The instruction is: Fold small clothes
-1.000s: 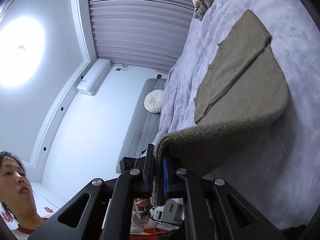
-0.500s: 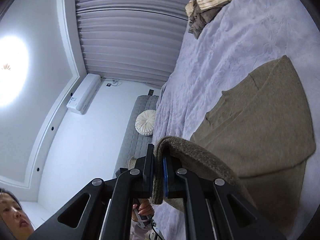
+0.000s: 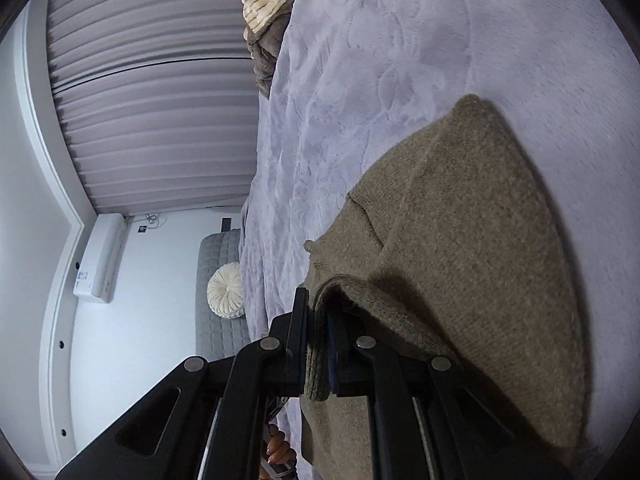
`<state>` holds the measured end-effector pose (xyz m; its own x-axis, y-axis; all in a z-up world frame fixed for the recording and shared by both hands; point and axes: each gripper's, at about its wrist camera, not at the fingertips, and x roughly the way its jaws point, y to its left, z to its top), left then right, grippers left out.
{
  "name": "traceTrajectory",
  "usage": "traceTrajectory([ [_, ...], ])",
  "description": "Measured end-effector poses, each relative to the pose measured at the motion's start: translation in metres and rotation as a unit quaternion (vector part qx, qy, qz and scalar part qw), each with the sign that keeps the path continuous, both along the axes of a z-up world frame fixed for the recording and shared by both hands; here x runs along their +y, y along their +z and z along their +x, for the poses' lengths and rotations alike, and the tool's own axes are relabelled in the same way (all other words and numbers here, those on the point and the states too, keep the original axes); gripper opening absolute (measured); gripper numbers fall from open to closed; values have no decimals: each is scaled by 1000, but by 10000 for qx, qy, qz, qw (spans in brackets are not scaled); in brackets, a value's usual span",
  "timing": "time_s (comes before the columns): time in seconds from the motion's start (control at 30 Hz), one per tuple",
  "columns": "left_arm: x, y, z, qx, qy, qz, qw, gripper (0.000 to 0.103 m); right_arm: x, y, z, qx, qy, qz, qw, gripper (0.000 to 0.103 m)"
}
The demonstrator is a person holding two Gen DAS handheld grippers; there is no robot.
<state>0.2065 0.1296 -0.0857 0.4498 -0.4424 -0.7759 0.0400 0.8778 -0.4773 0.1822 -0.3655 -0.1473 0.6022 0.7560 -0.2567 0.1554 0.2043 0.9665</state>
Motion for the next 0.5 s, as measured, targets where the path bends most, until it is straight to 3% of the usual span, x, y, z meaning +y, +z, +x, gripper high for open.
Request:
traceTrajectory([
  [0.03,2,8,-4,-97,16,44,9999,44,-2,4,-3,-16,-3,35,10000,13],
  [0.07,4,18,-9,-270,102,119,9995,71,-2,9,-4,-61,-7,6,10000,16],
  [0.13,12,43,-25,-941,409,417,9938,85,1,23,-9,-208,-19,-203,9996,32],
  [0.17,15,50,-28,-1105,399,432,9921,85,1,32,-13,-319,-20,-313,9990,48],
  [0.27,21,60,-32,-1089,356,494,9922,85,-1,57,-25,-598,-8,-683,9959,52],
  [0.33,15,56,-33,-1011,129,558,9932,85,5,72,-30,-819,137,-1064,9908,47],
  [0.4,1,47,-32,-949,-83,588,9937,85,20,82,-28,-879,488,-1508,9834,29],
  [0.5,-26,27,-25,-727,-292,486,9957,85,48,76,-18,-623,934,-2384,9647,29],
])
